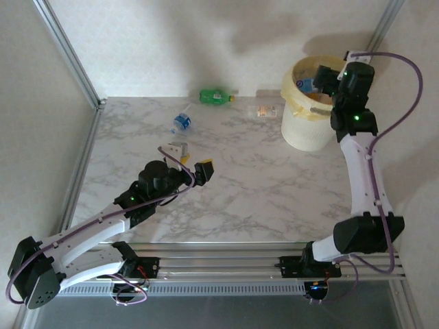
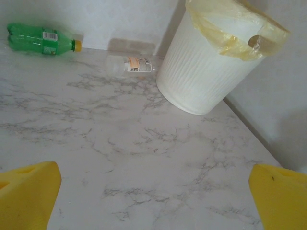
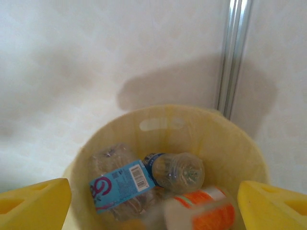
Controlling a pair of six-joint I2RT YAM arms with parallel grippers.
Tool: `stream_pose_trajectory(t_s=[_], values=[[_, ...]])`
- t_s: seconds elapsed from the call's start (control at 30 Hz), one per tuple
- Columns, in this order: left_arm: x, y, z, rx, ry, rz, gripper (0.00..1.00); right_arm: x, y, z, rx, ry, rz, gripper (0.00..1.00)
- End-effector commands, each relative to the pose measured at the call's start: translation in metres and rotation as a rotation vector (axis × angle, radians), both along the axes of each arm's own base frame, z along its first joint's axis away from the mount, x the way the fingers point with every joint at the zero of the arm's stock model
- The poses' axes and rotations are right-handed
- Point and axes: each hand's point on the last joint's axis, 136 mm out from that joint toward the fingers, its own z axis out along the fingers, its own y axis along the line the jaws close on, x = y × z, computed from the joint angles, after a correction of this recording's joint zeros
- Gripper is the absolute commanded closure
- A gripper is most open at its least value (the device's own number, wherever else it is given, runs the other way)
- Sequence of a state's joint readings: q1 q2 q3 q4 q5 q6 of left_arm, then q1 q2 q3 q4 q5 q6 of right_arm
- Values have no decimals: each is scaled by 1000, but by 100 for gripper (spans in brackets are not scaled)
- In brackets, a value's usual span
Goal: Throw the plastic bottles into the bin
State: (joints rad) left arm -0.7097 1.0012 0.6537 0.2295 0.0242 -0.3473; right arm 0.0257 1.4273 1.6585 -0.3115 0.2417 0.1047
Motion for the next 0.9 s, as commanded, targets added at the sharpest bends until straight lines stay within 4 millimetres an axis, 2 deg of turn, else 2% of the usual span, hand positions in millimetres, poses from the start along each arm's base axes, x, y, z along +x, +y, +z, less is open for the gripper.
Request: stream_pose_trajectory(t_s=[0.0, 0.13, 0.3, 0.47, 0.67, 0.87], values=[[13, 8, 8, -22, 20, 63, 0, -22, 4, 5, 37, -8, 32, 7], [28, 21, -7, -1, 86, 139, 0, -48, 16, 1, 86, 8, 98, 4], [53, 48, -28, 28, 178, 244, 0, -91, 50, -9, 188, 20, 279, 1], [71, 66, -33, 76, 214, 291, 0, -129, 76, -35, 258, 73, 423, 1], [93, 84, -40, 109, 263, 319, 0, -176, 116, -54, 315, 72, 676, 1], [123, 89, -62, 213, 352, 330, 0, -202, 125, -72, 315, 66, 747, 1]])
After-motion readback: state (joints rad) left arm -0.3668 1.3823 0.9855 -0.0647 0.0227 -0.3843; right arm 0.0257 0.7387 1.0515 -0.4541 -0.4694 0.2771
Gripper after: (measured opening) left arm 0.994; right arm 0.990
